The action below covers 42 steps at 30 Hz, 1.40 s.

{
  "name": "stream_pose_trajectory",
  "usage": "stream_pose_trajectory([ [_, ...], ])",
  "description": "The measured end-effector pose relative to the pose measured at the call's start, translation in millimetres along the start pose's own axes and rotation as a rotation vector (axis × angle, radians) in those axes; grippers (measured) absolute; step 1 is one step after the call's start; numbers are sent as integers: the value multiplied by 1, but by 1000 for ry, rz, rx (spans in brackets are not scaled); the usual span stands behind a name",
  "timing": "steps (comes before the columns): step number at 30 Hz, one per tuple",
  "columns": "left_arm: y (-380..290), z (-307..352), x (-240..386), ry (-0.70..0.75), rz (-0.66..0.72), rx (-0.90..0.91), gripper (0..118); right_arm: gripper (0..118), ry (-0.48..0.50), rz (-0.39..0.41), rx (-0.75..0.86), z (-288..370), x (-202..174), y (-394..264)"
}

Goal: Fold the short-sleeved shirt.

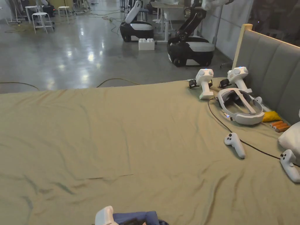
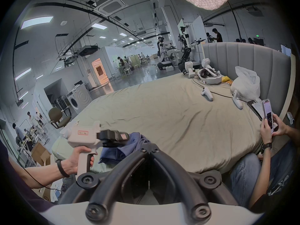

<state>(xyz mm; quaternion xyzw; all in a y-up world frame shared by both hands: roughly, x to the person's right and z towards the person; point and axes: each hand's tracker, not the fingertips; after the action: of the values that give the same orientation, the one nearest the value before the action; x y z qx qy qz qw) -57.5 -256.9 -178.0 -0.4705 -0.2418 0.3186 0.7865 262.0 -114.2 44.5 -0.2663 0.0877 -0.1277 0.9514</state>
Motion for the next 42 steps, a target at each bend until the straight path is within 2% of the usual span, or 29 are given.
stream_pose_trajectory([
  [3, -12, -34, -1, 32, -84, -100, 14, 0, -1, 4, -19, -4, -3, -3],
  [5, -14, -42, 2, 88, -120, -75, 8, 0, 10, -2, -49, -12, -5, -6],
  [6, -9, -37, 3, 61, -99, -74, 8, 0, 26, -2, -84, -19, -6, -8],
  [9, 1, -5, 10, -8, -89, -38, 10, 0, 30, 84, -163, -47, -15, -13],
  [10, 3, 17, 12, -69, -115, 21, 23, 0, 55, 99, -195, -63, -18, -15],
  [11, 5, 38, 13, -110, -138, 74, 49, 0, 94, 95, -227, -79, -20, -15],
  [13, 10, 77, 14, -103, -181, 105, 106, 0, 164, 90, -287, -119, -26, -15],
  [14, 11, 94, 11, -71, -197, 124, 111, 0, 194, 96, -312, -140, -30, -13],
  [15, 11, 113, 6, -42, -205, 160, 111, 0, 215, 113, -326, -161, -35, -11],
  [18, 6, 147, -23, 23, -142, 216, 111, 0, 236, 257, -325, -214, -52, -6],
  [19, 4, 151, -36, 34, -99, 220, 111, 0, 202, 284, -385, -232, -55, -7],
  [22, -5, 143, -74, 45, 61, 200, 111, 0, -6, 381, -667, -290, -54, -30],
  [23, -8, 138, -84, 35, 113, 193, 111, 0, 9, 362, -696, -300, -47, -44],
  [24, -10, 129, -90, 14, 139, 181, 111, 0, 53, 305, -582, -294, -43, -46],
  [25, -11, 121, -93, 11, 158, 170, 111, 0, 49, 264, -523, -286, -42, -42],
  [26, -11, 111, -95, 6, 160, 157, 111, 0, 27, 239, -552, -280, -44, -42],
  [29, -11, 77, -99, -88, 168, 98, 107, 0, 8, 349, -503, -272, -51, -52],
  [32, -9, 57, -94, -10, 143, 79, 72, 0, 0, 331, -510, -273, -53, -51],
  [33, -8, 56, -88, 41, 111, 95, 72, 0, 2, 319, -517, -273, -52, -48],
  [34, -8, 53, -85, 70, 97, 94, 33, 0, 8, 303, -524, -274, -50, -47],
  [35, -7, 52, -84, 48, 107, 94, 33, 0, 11, 280, -534, -273, -48, -44],
  [37, -4, 65, -83, 26, 117, 106, 33, 0, 32, 153, -528, -265, -42, -33],
  [39, 1, 87, -88, -49, 153, 143, 33, 0, 105, 40, -447, -246, -35, -23],
  [40, 6, 107, -92, -51, 159, 173, 33, 0, 126, 24, -423, -236, -32, -20],
  [42, 21, 155, -109, -20, 143, 195, 33, 0, 122, 51, -426, -221, -27, -18],
])
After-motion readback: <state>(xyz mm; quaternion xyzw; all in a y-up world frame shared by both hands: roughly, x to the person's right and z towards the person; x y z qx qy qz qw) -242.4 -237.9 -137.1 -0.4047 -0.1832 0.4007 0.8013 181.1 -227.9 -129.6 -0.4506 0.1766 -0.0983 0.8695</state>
